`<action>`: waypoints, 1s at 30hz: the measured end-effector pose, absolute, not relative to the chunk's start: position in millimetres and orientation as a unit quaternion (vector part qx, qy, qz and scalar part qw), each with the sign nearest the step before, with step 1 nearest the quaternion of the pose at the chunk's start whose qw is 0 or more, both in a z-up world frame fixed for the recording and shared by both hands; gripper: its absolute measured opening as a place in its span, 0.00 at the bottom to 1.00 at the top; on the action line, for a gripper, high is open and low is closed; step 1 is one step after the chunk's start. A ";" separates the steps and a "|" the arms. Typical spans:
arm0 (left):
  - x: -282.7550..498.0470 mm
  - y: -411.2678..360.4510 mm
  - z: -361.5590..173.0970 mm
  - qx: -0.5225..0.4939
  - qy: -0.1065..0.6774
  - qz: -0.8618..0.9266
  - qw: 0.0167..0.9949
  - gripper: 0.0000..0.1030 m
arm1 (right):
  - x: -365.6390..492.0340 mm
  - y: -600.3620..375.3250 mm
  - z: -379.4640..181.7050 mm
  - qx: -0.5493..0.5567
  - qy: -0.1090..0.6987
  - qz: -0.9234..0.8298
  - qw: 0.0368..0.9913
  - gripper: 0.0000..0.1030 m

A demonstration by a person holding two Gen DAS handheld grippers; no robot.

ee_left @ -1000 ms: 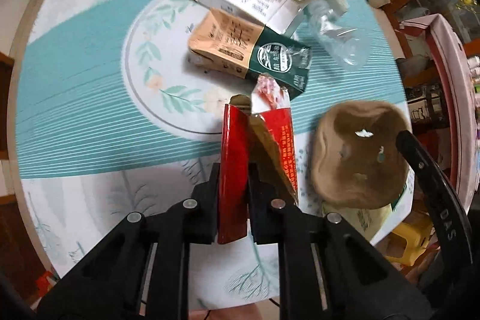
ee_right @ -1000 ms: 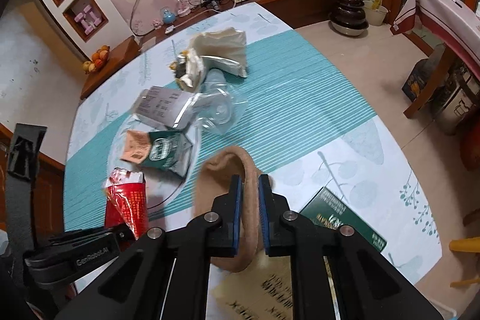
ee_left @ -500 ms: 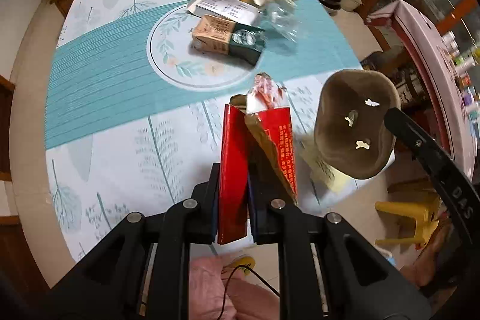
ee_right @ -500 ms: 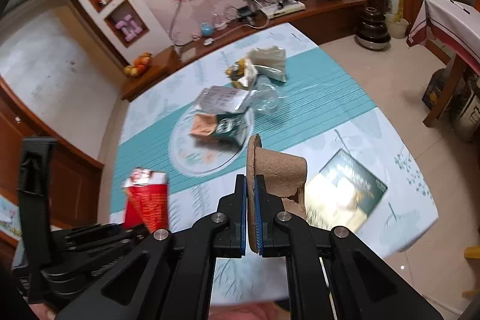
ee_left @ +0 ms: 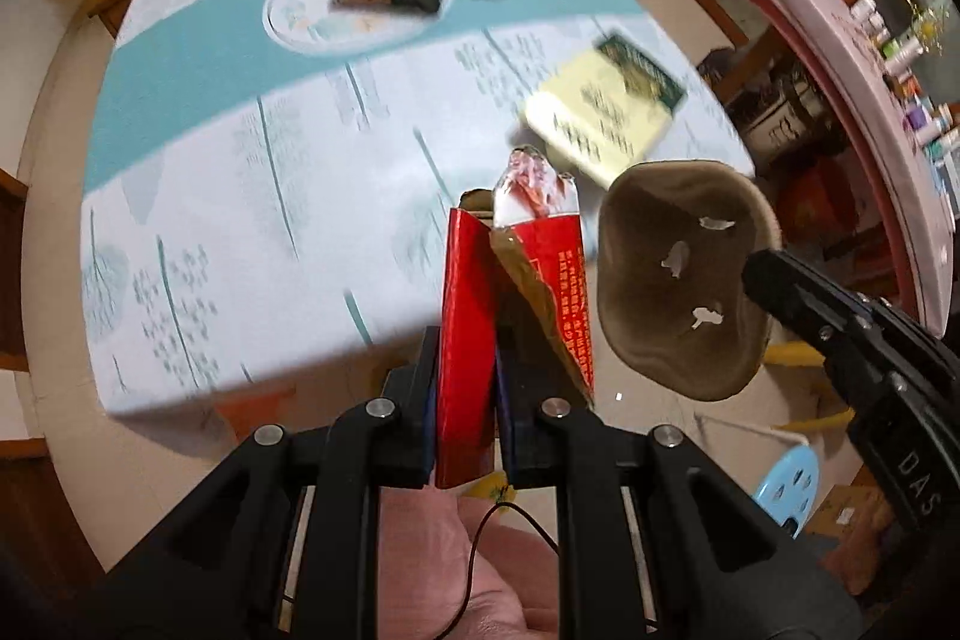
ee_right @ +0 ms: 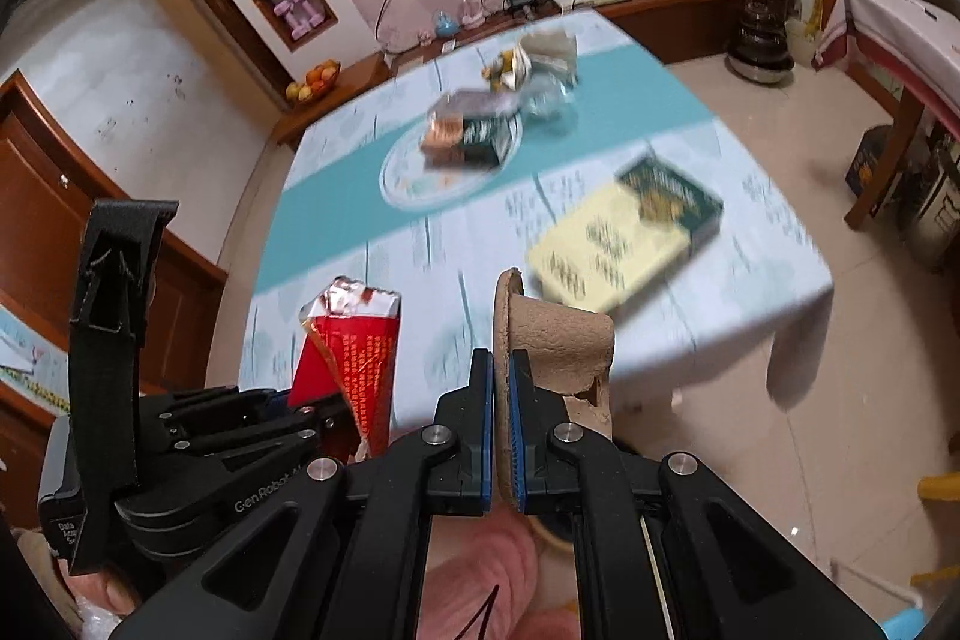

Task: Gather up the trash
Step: 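Carry red box and pulp tray to the bin and open both grippers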

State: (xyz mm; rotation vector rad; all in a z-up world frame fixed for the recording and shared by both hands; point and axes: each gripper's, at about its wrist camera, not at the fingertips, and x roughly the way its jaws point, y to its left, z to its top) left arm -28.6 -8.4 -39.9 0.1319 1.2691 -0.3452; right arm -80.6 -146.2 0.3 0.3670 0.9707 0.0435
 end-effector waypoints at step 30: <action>-82.3 -44.2 -304.9 0.159 0.611 -0.196 0.750 0.13 | -121.7 -179.6 -334.7 0.259 0.589 -0.039 0.765 0.04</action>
